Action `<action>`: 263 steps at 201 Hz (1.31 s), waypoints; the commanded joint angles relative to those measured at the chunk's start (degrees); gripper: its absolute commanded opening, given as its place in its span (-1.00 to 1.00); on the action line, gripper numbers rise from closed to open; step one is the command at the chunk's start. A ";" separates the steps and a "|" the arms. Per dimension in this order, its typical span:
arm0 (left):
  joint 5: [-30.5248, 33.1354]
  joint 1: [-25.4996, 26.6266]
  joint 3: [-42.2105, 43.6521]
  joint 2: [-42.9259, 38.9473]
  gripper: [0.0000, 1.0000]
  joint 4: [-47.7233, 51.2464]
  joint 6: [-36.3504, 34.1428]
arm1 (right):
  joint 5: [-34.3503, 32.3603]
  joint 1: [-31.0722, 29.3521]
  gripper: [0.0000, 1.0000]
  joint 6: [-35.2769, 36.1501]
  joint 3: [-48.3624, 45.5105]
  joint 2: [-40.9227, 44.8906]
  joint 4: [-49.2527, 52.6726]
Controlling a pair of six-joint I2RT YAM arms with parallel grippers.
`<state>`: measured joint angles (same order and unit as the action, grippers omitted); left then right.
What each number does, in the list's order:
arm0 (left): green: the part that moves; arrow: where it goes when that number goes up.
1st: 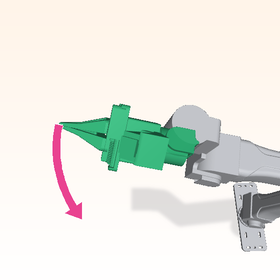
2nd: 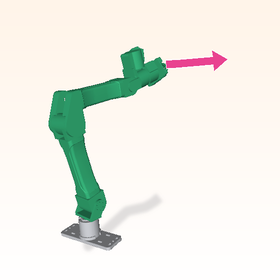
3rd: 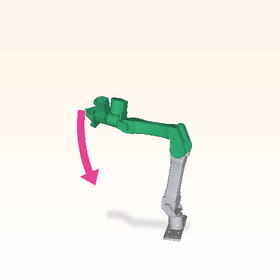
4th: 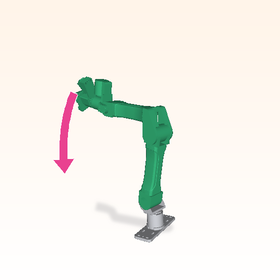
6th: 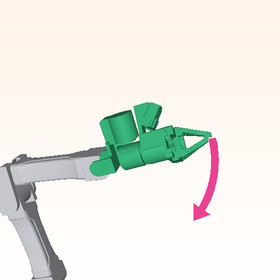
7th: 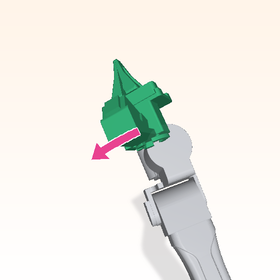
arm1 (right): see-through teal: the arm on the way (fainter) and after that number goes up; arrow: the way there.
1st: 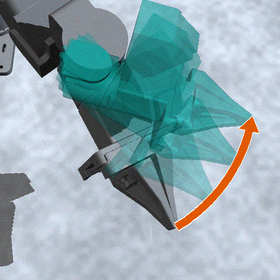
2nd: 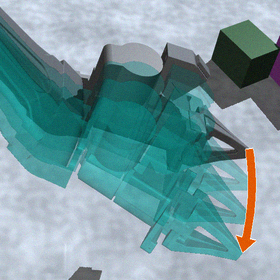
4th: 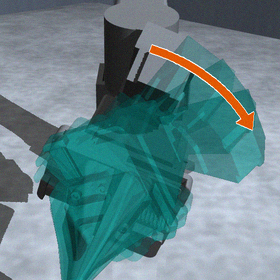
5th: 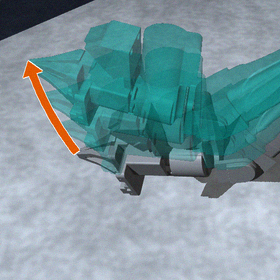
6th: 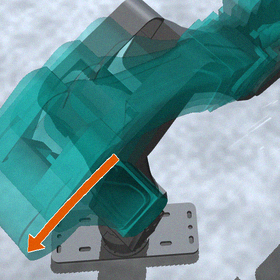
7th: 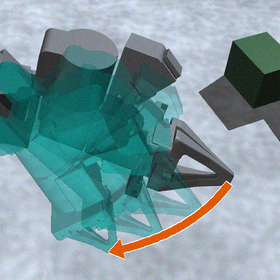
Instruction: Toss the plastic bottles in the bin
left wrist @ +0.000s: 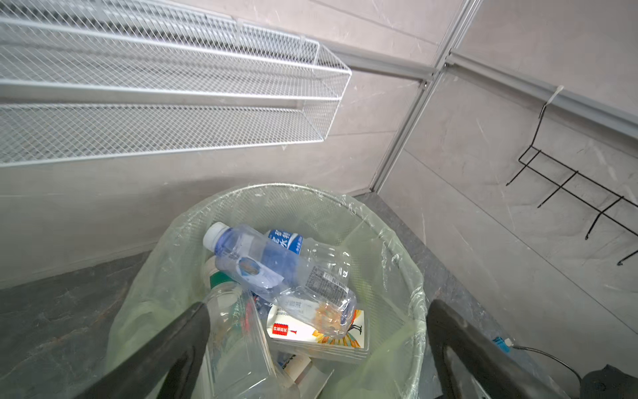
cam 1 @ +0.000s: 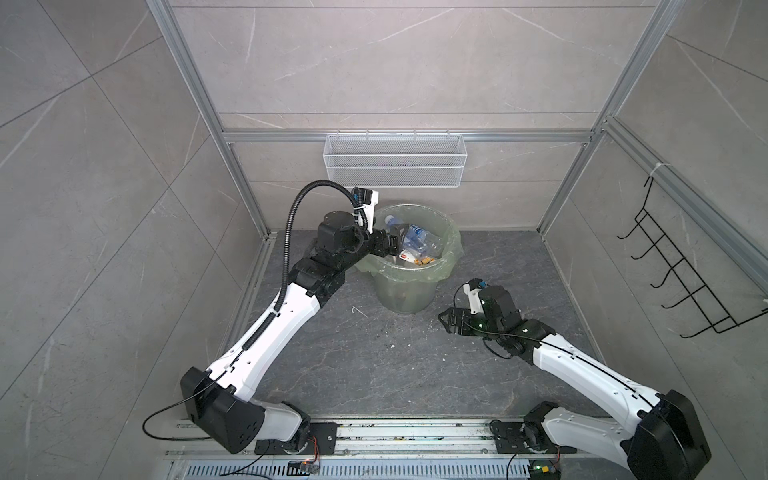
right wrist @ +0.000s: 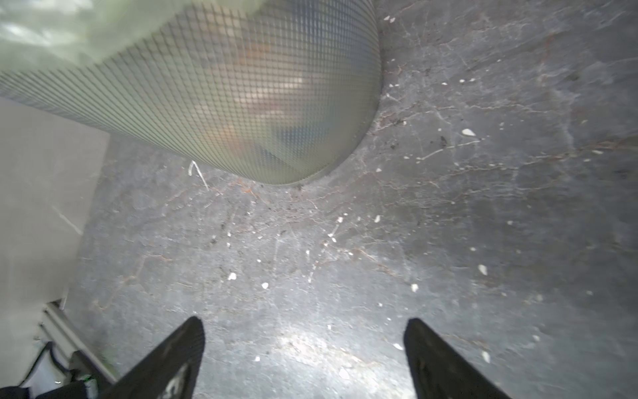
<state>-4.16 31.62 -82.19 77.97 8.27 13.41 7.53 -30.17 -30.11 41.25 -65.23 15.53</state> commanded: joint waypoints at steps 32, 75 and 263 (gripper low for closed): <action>4.84 -5.45 8.57 -8.77 1.00 -2.44 2.57 | -6.89 2.11 0.98 3.49 6.88 -0.54 8.27; 2.50 -16.04 15.68 -13.17 1.00 -0.97 7.98 | -7.93 9.61 0.98 5.70 11.80 -2.18 12.04; 13.26 -24.84 46.31 -19.11 1.00 -21.38 -4.25 | -20.28 22.09 0.99 17.30 7.46 -2.90 -6.09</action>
<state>8.97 7.07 -39.59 60.90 -1.63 16.71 -9.61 -8.12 -18.00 53.17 -70.96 17.19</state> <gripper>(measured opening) 0.996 0.990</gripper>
